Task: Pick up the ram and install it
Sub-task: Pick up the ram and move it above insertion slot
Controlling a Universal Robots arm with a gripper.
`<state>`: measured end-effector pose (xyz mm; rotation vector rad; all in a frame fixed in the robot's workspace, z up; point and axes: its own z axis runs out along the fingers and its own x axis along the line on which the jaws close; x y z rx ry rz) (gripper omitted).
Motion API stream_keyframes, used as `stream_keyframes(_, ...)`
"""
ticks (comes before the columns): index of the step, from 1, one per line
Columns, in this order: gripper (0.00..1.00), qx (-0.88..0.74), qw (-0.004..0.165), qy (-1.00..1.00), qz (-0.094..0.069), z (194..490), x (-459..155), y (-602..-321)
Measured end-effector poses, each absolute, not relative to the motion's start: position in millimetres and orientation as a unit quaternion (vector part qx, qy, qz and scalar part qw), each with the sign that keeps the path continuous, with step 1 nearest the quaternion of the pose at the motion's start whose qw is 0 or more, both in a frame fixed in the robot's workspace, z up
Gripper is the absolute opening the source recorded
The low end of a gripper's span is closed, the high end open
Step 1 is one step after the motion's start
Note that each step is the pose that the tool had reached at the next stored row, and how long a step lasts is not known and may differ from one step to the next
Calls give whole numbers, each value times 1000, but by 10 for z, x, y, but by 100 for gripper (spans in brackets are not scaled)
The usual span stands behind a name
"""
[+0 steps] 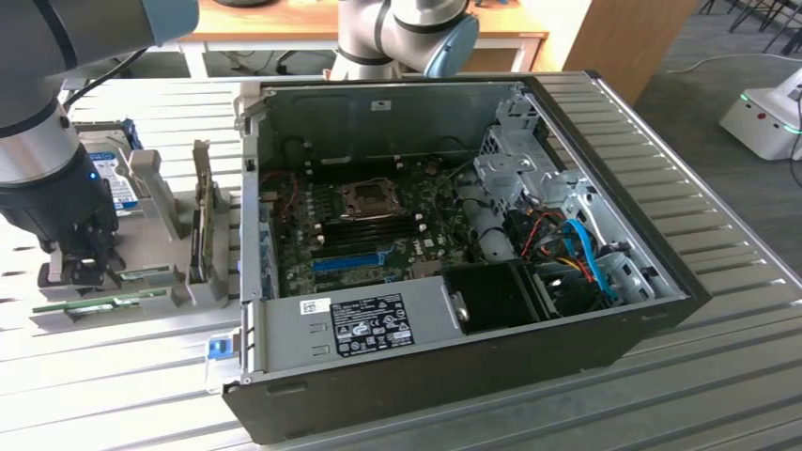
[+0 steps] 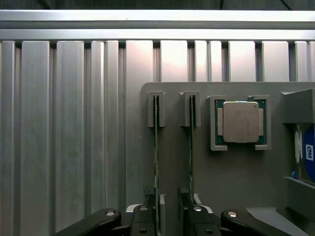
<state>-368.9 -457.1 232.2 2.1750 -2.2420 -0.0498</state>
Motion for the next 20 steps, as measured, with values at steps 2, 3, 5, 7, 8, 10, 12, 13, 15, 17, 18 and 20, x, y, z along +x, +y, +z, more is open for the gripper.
stream_keyframes(2,31,696,9,-718,-16,2312,-3688,-4571)
stream_keyframes(3,31,696,9,-718,-16,2302,-3689,-4571)
stream_keyframes(5,31,696,9,-718,-16,2282,-3689,-4571)
stream_keyframes(7,31,696,9,-718,-16,2260,-3689,-4571)
stream_keyframes(8,31,696,9,-718,-16,2247,-3689,-4571)
stream_keyframes(10,31,696,9,-718,-16,2223,-3689,-4571)
stream_keyframes(12,31,696,9,-718,-16,2198,-3689,-4571)
stream_keyframes(13,31,696,9,-718,-16,2186,-3689,-4571)
stream_keyframes(15,31,696,9,-718,-16,2162,-3689,-4571)
stream_keyframes(17,31,696,9,-718,-16,2140,-3689,-4571)
stream_keyframes(18,31,696,9,-718,-16,2129,-3689,-4571)
stream_keyframes(20,31,696,9,-718,-16,2114,-3689,-4571)
